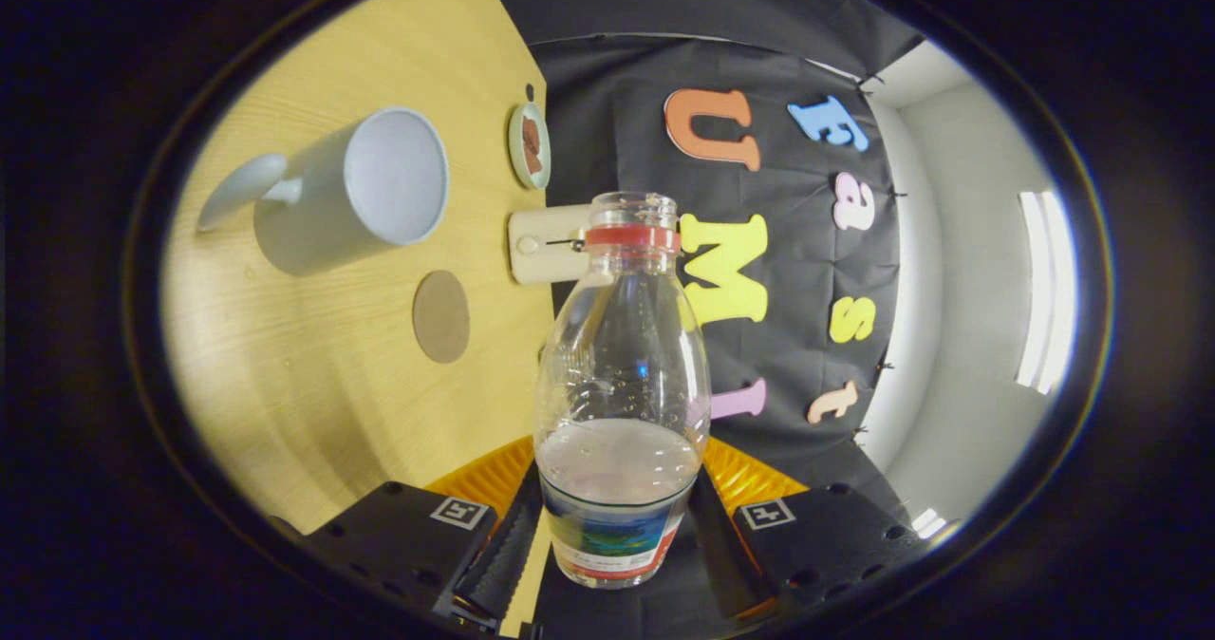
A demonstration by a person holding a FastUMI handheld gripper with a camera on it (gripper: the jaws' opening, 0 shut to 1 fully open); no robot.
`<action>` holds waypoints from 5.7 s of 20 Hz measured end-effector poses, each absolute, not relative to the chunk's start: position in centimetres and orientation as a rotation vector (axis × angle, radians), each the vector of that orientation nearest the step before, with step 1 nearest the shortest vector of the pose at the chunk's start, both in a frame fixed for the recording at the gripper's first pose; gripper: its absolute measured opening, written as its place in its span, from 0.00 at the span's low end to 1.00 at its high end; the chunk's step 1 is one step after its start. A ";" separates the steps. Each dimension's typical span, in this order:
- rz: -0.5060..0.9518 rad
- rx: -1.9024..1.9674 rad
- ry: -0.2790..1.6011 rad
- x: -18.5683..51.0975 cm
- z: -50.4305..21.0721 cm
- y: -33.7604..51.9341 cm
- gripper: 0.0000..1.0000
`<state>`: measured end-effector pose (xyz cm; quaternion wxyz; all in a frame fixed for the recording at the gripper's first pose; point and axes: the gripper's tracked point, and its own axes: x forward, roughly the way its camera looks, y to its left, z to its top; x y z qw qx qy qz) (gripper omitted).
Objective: Take the bottle from table, then pour the juice into the cup, finally place the bottle on the coaster
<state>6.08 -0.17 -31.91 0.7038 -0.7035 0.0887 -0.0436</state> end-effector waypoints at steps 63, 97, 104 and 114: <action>-0.212 -1.931 0.103 6.0 -26.6 1.8 0.81; -0.129 -2.191 -0.025 7.6 -23.8 5.6 0.81; -0.134 -2.255 -0.049 7.6 -23.2 5.8 0.81; -0.138 -2.310 -0.096 7.3 -23.4 7.5 0.81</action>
